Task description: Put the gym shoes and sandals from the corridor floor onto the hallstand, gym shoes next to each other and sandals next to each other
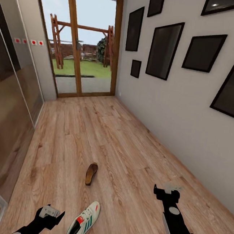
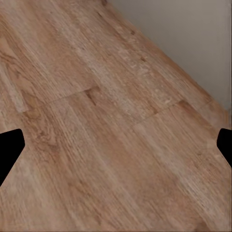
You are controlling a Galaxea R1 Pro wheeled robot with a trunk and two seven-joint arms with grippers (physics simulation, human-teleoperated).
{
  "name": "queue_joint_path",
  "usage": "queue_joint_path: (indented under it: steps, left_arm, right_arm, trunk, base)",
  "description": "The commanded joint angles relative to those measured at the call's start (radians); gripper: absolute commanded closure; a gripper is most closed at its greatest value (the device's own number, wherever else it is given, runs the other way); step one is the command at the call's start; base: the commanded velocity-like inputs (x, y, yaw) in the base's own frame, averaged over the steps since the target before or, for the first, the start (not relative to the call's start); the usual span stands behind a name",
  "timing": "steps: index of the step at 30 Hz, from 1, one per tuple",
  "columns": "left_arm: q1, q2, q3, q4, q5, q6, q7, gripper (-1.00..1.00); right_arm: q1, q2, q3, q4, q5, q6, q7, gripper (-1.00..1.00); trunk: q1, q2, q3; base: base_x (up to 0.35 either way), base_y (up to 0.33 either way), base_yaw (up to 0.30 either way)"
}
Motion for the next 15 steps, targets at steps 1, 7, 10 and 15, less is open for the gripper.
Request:
queue_joint_path:
  steps: [1, 7, 10, 15]
  left_arm:
    - [-0.005, -0.005, 0.001, -0.002, -0.011, 0.001, -0.005, -1.00]
    - [-0.036, -0.024, -0.089, -0.008, -0.047, 0.100, -0.005, -1.00]
    - [-0.037, -0.024, -0.098, -0.008, -0.051, 0.109, -0.005, -1.00]
    - [-0.036, -0.020, -0.102, -0.008, -0.051, 0.114, -0.007, -1.00]
  right_arm:
    - [0.000, 0.000, 0.001, -0.022, 0.010, 0.023, -0.003, -1.00]
    - [0.000, -0.001, 0.001, -0.141, 0.010, 0.108, -0.003, -1.00]
    - [0.000, -0.001, 0.003, -0.147, 0.010, 0.114, -0.002, -1.00]
    - [0.001, 0.000, 0.006, -0.135, 0.011, 0.116, -0.002, -1.00]
  trunk:
    - [0.004, -0.008, -0.006]
    - [0.027, -0.050, -0.034]
    - [0.038, -0.071, -0.047]
    - [0.057, -0.106, -0.065]
  base:
    - [0.000, 0.000, -0.119]
    - [0.000, 0.000, -0.040]
    - [0.000, 0.000, -0.007]
    - [0.000, 0.000, -0.001]
